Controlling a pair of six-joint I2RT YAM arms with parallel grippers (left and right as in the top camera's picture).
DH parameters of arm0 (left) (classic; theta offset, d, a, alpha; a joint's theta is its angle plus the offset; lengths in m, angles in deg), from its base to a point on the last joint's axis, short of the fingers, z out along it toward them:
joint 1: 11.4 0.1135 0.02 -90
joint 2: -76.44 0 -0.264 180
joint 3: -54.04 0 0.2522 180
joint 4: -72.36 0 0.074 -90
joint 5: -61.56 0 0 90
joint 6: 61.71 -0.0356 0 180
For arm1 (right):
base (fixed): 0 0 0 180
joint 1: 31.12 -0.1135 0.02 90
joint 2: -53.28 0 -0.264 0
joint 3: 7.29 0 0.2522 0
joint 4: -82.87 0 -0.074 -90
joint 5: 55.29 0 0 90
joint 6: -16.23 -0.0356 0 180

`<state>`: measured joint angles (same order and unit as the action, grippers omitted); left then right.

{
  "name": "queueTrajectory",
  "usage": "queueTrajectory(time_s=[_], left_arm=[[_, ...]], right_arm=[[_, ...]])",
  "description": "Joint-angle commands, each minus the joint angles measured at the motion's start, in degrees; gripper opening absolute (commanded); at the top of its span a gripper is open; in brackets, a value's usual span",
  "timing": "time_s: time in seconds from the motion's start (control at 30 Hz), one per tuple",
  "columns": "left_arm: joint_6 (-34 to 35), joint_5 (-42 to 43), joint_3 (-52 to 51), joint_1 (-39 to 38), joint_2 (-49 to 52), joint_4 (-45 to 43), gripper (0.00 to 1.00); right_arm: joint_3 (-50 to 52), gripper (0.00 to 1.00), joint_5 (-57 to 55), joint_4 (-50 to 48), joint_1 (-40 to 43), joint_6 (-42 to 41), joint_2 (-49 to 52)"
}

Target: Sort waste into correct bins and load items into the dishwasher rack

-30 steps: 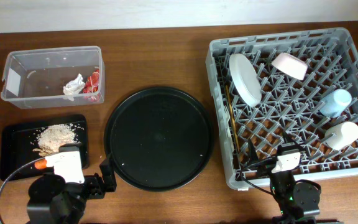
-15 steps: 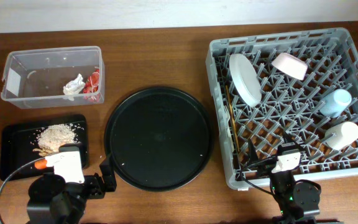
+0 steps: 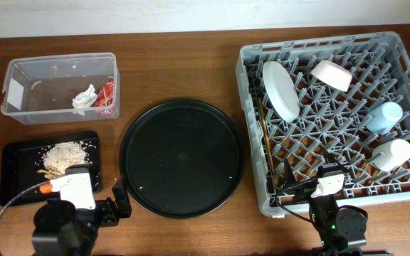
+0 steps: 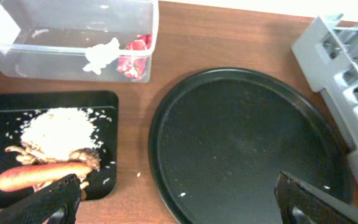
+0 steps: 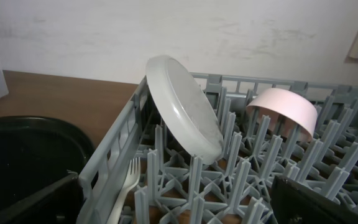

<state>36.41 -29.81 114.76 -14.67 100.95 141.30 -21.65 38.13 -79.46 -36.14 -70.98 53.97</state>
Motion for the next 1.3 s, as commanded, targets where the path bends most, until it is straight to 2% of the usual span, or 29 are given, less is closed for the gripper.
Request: queueTrajectory(time_s=[0.0,0.3,0.47,0.63,1.27], left_arm=[[-0.5,-2.5,-9.2,-0.1,-6.4,-6.0,0.99],[-0.5,-2.6,-36.6,-0.1,-24.2,-37.8,0.99],[-3.3,-2.6,-45.9,-0.1,-24.2,-55.9,0.99],[-3.9,-3.9,-46.5,-0.2,-24.2,-50.8,0.99],[-3.9,-2.8,-46.4,-0.2,-24.2,-50.8,0.99]], right_arm=[[0.3,0.99,-0.5,0.4,0.2,-0.5,-0.5],[0.3,0.99,-0.5,0.4,0.2,-0.5,-0.5],[0.3,0.99,-0.5,0.4,0.2,-0.5,-0.5],[0.3,0.99,-0.5,0.4,0.2,-0.5,-0.5],[0.3,0.99,-0.5,0.4,0.2,-0.5,-0.5]])
